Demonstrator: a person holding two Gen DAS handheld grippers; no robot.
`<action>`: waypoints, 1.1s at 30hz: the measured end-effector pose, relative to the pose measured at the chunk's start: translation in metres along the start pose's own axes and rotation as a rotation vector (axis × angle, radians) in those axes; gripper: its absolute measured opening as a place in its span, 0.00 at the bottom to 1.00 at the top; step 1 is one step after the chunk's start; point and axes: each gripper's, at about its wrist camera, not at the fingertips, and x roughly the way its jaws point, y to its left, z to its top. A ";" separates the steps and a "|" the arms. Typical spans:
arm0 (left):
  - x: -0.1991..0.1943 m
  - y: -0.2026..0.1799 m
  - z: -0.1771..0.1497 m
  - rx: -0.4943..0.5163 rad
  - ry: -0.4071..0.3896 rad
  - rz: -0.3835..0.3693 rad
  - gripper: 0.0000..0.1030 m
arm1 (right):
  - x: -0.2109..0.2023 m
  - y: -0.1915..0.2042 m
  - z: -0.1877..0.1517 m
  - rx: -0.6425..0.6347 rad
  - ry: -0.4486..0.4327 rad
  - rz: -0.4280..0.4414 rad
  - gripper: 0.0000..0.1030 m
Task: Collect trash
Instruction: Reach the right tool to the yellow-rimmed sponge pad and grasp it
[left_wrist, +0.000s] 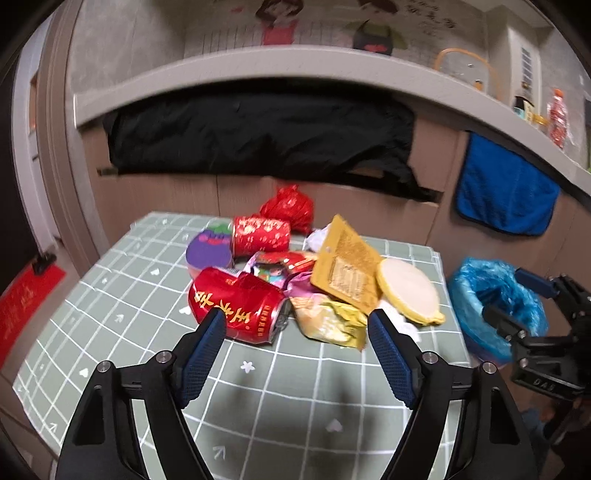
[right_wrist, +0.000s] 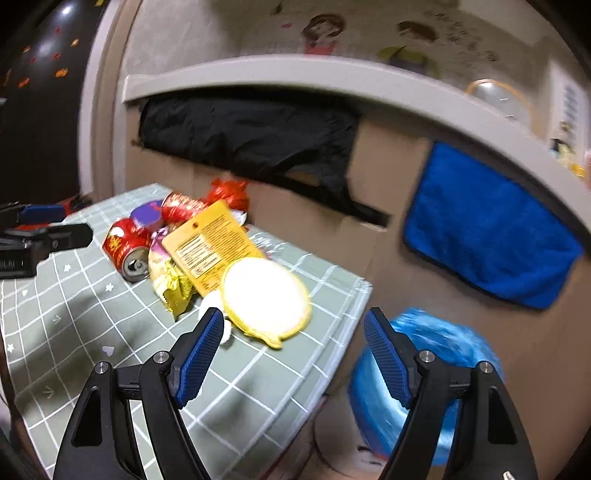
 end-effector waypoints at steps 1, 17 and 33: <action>0.007 0.002 0.001 -0.016 0.008 0.009 0.73 | 0.011 0.003 0.000 -0.018 0.007 0.021 0.69; 0.078 0.017 0.015 -0.136 0.109 -0.100 0.72 | 0.115 0.020 0.012 -0.087 0.153 0.179 0.06; 0.088 -0.015 0.026 -0.126 0.104 -0.135 0.72 | 0.132 -0.091 0.006 0.278 0.161 0.292 0.56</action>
